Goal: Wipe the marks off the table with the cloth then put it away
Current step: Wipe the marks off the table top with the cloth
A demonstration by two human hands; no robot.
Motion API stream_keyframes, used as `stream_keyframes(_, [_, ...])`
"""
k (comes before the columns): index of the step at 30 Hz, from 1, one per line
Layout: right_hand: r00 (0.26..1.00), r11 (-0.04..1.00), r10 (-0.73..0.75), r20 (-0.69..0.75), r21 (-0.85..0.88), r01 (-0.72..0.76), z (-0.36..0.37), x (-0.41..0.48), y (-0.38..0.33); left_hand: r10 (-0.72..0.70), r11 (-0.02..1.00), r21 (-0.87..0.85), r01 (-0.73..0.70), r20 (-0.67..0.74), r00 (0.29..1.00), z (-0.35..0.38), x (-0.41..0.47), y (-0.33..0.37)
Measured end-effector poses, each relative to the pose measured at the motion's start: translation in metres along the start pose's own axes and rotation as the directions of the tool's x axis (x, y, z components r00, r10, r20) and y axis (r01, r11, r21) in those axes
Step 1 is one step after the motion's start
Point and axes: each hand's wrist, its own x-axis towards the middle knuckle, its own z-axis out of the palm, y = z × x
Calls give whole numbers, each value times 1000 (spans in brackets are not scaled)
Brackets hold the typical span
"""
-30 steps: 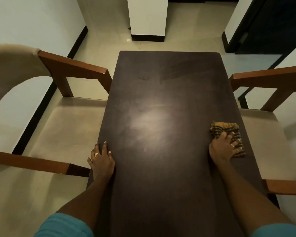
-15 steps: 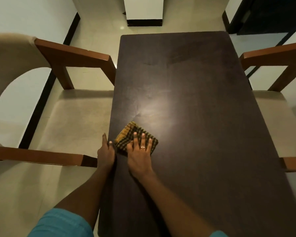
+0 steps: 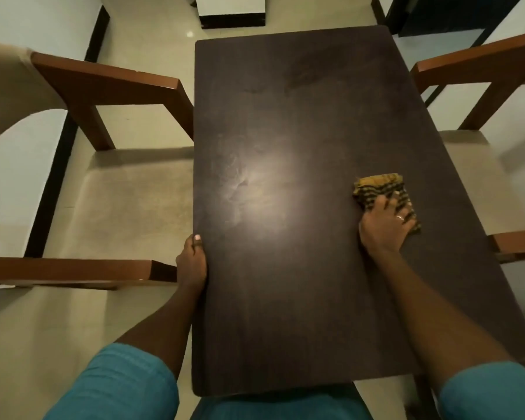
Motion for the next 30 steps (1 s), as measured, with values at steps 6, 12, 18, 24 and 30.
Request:
stream_keyframes(6, [998, 998, 38, 54, 53, -41, 5, -23, -42, -59, 987, -149, 65, 45, 997, -7, -8, 6])
stream_keyframes(12, [884, 893, -448, 137, 14, 450, 32, -148, -124, -225, 820, -486, 302, 212, 951, -13, -17, -14])
stream_keyframes(18, [612, 663, -741, 275, 157, 732, 44, -259, -120, -266, 790, -558, 253, 59, 962, -21, -42, -22])
stream_keyframes(24, [800, 843, -529, 282, 69, 533, 38, -236, -59, -5, 978, -210, 4, -7, 1000, -25, -83, -41])
stream_keyframes(30, [960, 973, -232, 157, 18, 232, 25, -194, 35, 89, 975, -203, -93, -28, 996, -9, -104, -38])
